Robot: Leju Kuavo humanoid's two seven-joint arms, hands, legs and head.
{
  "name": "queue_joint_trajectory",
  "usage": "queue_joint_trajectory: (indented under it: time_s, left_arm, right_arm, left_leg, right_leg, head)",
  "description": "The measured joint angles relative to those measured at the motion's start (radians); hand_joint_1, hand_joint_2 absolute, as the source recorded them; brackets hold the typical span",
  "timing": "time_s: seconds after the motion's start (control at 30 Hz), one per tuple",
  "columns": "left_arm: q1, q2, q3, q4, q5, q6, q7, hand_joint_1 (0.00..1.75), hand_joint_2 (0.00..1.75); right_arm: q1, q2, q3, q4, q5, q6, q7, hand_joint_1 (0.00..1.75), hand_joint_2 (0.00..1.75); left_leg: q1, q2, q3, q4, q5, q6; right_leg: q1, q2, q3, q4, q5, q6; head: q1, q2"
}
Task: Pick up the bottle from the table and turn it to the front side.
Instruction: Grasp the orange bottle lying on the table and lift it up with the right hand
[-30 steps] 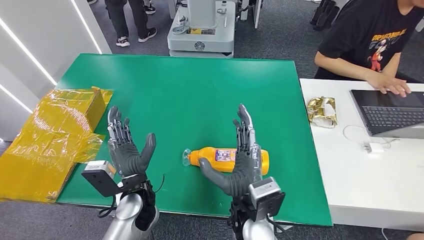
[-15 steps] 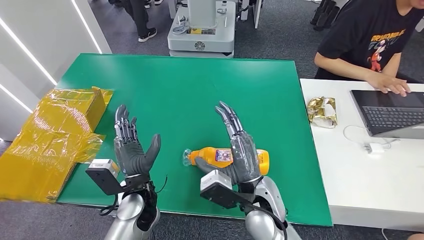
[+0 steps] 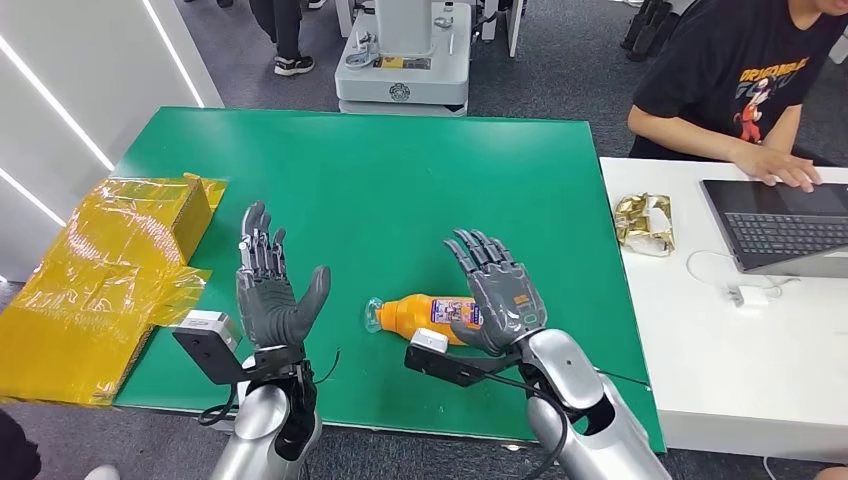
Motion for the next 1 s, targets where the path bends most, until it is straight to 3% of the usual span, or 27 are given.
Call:
queue_joint_trajectory:
  time_s: [0.27,0.57,1.0]
  left_arm:
    - [0.000,-0.002,0.000,-0.005,-0.002,-0.005,0.009,0.00,1.75]
    - [-0.004,-0.002,-0.015,-0.005,0.021,-0.012,0.027,0.00,1.75]
    - [-0.030,0.000,-0.035,-0.004,0.065,-0.007,0.019,0.00,1.75]
  right_arm:
    - [-0.030,-0.029,0.007,0.052,-0.009,0.045,0.003,0.00,1.75]
    - [-0.064,-0.127,0.027,0.155,-0.183,0.155,-0.055,0.00,1.75]
    - [-0.065,-0.190,0.074,0.258,-0.205,0.180,-0.045,0.00,1.75]
  left_leg:
    - [0.000,0.000,0.000,0.000,0.000,0.000]
    - [0.000,-0.001,0.000,0.000,0.000,0.000]
    - [0.000,0.000,0.000,0.000,0.000,0.000]
  right_leg:
    - [0.000,0.000,0.000,0.000,0.000,0.000]
    - [0.000,-0.001,0.000,0.000,0.000,0.001]
    - [0.000,0.000,0.000,0.000,0.000,0.001]
  head:
    - [0.000,0.000]
    - [0.000,0.000]
    - [0.000,0.000]
